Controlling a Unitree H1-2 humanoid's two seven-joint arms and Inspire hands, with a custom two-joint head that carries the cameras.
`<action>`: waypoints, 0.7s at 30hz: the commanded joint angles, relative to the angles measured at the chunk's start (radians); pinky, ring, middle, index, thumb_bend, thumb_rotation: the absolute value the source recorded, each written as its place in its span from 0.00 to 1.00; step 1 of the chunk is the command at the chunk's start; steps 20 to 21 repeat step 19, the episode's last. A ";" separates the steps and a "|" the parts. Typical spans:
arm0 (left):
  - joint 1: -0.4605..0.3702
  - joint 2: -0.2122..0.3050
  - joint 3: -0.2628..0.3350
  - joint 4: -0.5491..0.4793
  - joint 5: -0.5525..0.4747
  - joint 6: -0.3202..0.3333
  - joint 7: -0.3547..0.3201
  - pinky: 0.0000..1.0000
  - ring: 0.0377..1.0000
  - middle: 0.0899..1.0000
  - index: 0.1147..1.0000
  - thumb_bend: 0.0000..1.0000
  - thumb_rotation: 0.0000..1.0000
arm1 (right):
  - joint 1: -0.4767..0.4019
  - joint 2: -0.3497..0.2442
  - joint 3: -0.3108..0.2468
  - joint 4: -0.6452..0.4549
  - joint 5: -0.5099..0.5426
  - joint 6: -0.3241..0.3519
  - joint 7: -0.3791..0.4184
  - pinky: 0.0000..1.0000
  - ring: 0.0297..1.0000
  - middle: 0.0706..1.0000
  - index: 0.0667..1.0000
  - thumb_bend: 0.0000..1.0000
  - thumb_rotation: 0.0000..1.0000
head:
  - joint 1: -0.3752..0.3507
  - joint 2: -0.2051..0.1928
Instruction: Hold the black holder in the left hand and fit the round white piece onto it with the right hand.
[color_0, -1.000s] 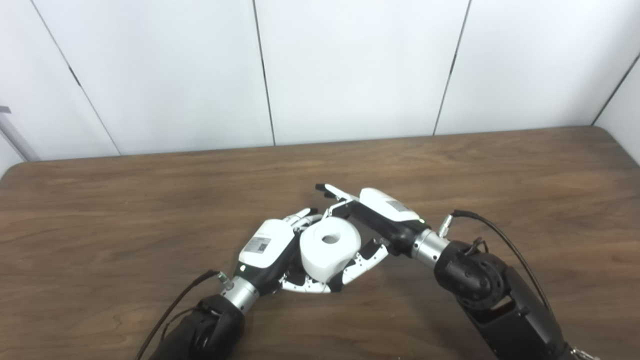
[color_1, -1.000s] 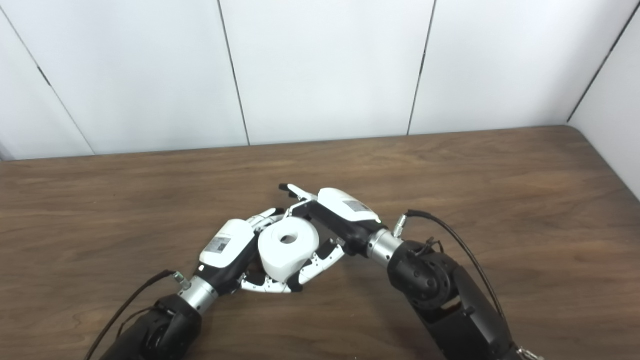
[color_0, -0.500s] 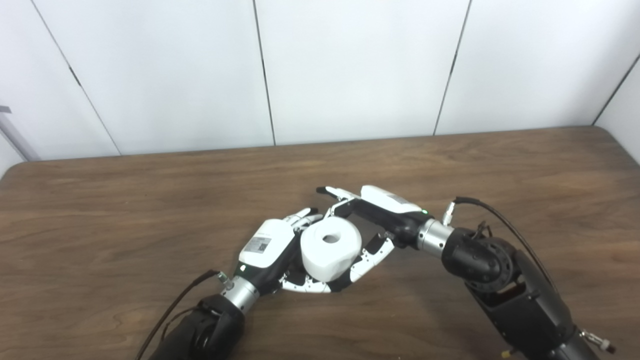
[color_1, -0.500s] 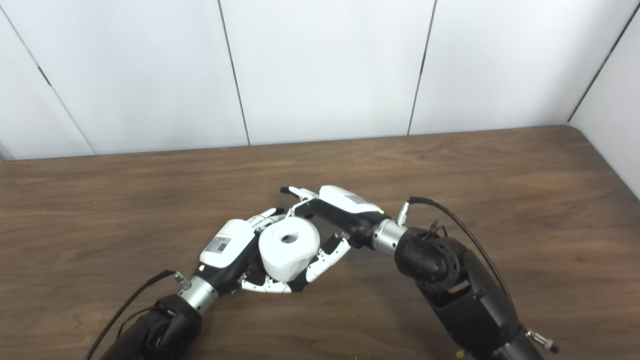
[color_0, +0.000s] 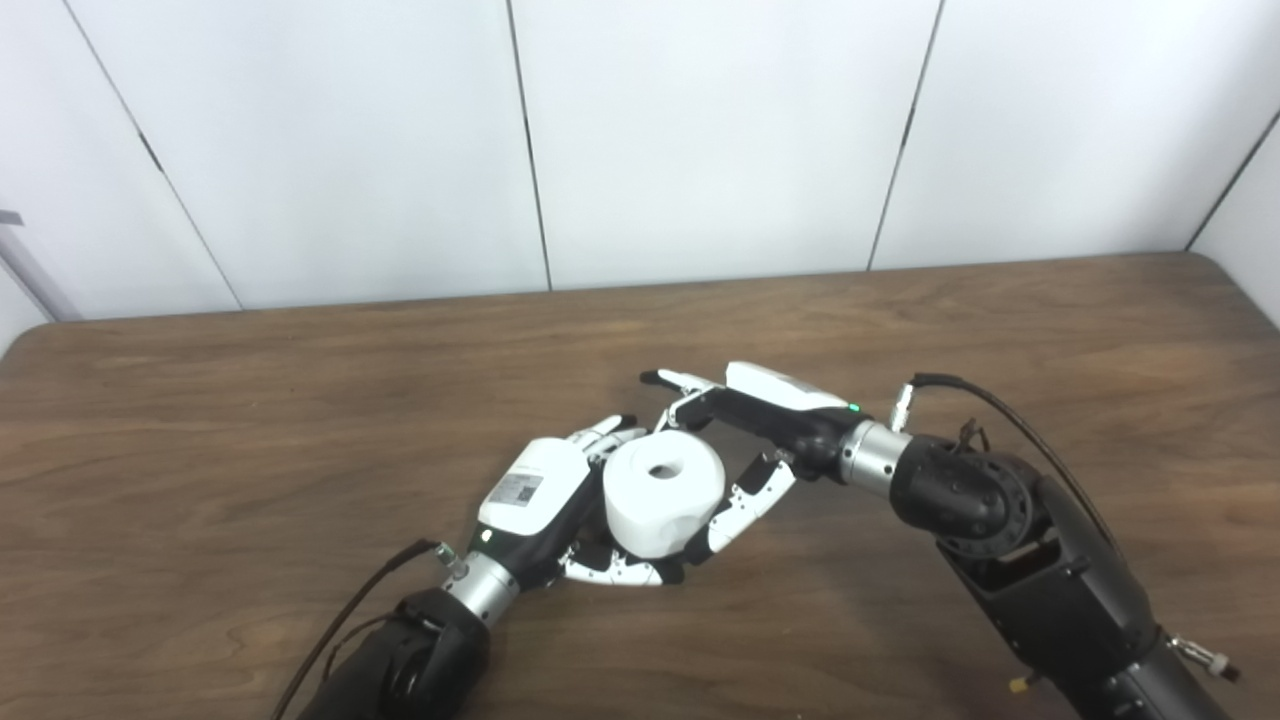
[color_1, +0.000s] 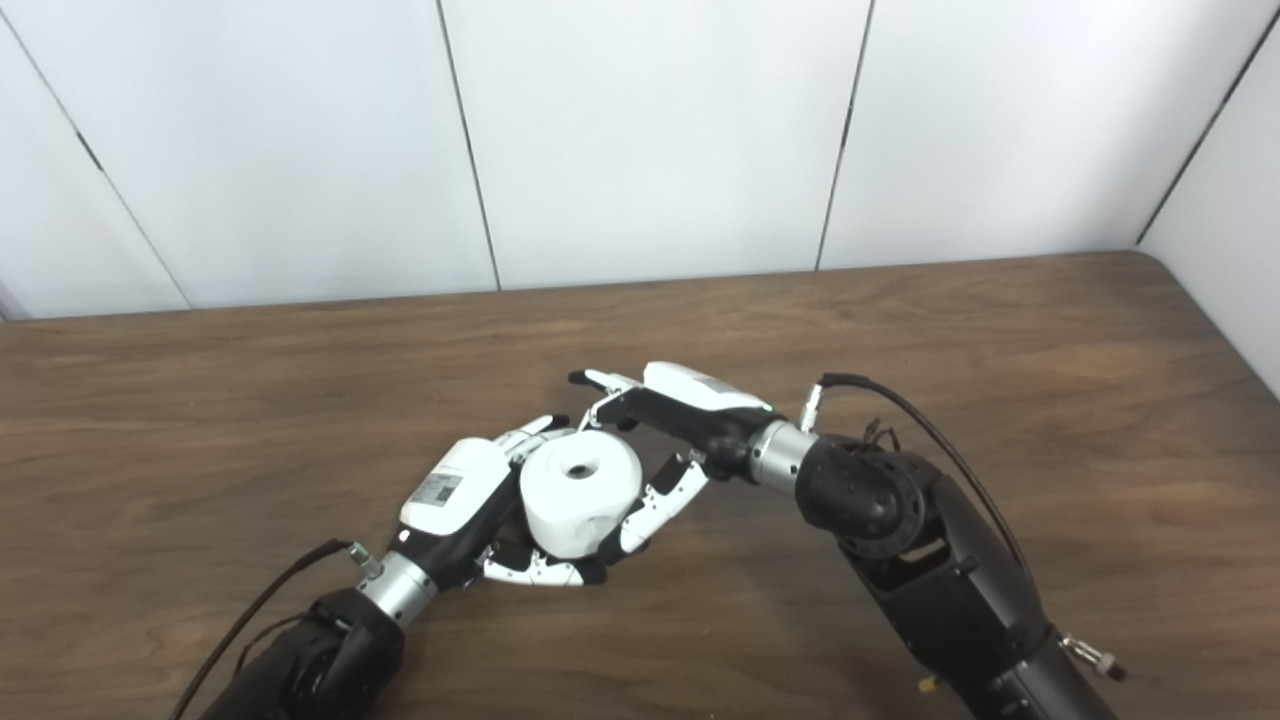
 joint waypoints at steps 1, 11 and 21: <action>0.071 0.023 -0.054 0.062 0.056 0.037 -0.099 0.86 0.93 0.85 0.41 0.52 0.06 | -0.043 -0.020 -0.020 -0.018 0.010 0.000 -0.003 0.84 1.00 1.00 1.00 1.00 0.35 | 0.001 0.000; 0.074 0.023 -0.051 0.056 0.045 0.040 -0.108 0.88 0.94 0.85 0.41 0.52 0.06 | -0.041 -0.026 -0.025 -0.015 0.030 -0.009 -0.007 0.83 1.00 1.00 1.00 1.00 0.35 | 0.000 0.003; 0.074 0.023 -0.050 0.058 0.041 0.041 -0.111 0.89 0.94 0.86 0.41 0.52 0.06 | -0.039 -0.030 -0.025 -0.017 0.040 -0.012 -0.006 0.84 1.00 1.00 1.00 1.00 0.35 | 0.001 0.004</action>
